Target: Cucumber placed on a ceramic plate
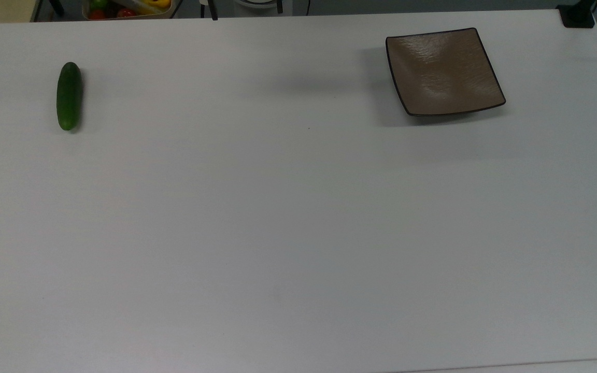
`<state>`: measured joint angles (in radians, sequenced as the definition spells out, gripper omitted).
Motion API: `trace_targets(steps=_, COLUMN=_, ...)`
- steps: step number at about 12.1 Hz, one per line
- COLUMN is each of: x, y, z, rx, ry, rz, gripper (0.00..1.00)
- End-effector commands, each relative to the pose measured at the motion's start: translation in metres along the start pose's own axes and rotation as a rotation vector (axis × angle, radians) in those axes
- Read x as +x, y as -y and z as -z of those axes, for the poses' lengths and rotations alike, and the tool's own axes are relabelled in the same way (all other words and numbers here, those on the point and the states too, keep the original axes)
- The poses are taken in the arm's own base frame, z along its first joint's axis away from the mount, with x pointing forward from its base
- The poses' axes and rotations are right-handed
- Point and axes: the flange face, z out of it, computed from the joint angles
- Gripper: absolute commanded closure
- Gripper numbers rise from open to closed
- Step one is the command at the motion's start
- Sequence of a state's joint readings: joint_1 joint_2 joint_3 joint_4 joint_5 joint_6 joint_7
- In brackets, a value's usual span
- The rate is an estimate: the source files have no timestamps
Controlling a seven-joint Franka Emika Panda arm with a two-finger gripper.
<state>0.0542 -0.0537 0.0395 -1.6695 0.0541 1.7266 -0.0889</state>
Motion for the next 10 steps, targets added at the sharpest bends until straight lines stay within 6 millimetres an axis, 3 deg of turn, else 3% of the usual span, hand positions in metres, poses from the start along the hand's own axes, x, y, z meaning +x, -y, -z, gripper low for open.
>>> trace_targets(steps=1, x=-0.008, y=0.005, z=-0.002, rx=0.017, ry=0.016, rz=-0.017, gripper=0.00)
trace_targets(steps=7, x=-0.008, y=0.004, z=-0.003, rx=0.016, ry=0.019, rz=-0.017, gripper=0.00)
trace_targets(steps=10, x=-0.012, y=-0.008, z=0.001, rx=0.008, ry=0.029, rz=-0.018, gripper=0.00)
